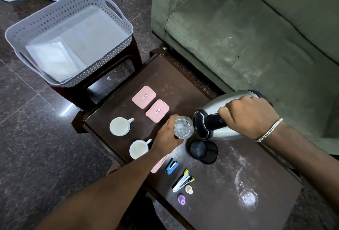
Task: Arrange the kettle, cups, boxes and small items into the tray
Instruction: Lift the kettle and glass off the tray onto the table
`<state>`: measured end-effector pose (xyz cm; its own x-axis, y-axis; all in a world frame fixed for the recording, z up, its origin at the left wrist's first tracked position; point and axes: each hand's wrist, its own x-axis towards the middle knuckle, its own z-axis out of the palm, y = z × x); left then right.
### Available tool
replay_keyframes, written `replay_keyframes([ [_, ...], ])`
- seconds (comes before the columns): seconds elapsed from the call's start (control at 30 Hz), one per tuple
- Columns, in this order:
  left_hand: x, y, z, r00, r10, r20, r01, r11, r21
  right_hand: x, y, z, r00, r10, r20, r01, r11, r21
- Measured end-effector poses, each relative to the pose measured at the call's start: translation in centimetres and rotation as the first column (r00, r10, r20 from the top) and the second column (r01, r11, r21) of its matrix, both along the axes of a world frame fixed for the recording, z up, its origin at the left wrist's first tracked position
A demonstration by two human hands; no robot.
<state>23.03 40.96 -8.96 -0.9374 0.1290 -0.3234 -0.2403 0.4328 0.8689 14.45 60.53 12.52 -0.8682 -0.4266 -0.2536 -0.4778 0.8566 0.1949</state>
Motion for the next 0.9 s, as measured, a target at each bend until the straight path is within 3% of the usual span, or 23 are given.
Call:
replay_keyframes([
  [0.17,-0.1,0.0,0.0,1.000,0.002,0.003,-0.002,1.000,0.001,-0.2,0.4,0.2,1.000,-0.025,0.016,0.026,0.999,-0.032],
  [0.33,0.2,-0.6,0.0,0.999,-0.032,0.016,0.032,0.999,-0.022,-1.0,2.3,0.5,0.982,-0.126,0.143,0.145,0.981,-0.126],
  [0.57,1.5,-1.9,2.8,0.994,-0.014,-0.112,0.008,0.998,-0.056,-1.5,5.8,1.1,0.942,-0.224,0.251,0.300,0.898,-0.323],
  [0.67,1.2,-1.4,4.4,0.986,-0.005,-0.166,-0.001,1.000,-0.031,-1.2,7.4,1.2,0.906,-0.334,0.259,0.417,0.810,-0.412],
  [0.77,0.6,-0.7,5.6,0.985,-0.021,-0.173,0.026,0.999,0.026,-0.8,8.4,1.1,0.829,-0.437,0.349,0.559,0.642,-0.525],
  [0.9,-0.5,0.2,6.7,0.986,-0.049,-0.158,0.064,0.993,0.096,-0.4,8.7,1.2,0.765,-0.485,0.423,0.630,0.429,-0.647],
])
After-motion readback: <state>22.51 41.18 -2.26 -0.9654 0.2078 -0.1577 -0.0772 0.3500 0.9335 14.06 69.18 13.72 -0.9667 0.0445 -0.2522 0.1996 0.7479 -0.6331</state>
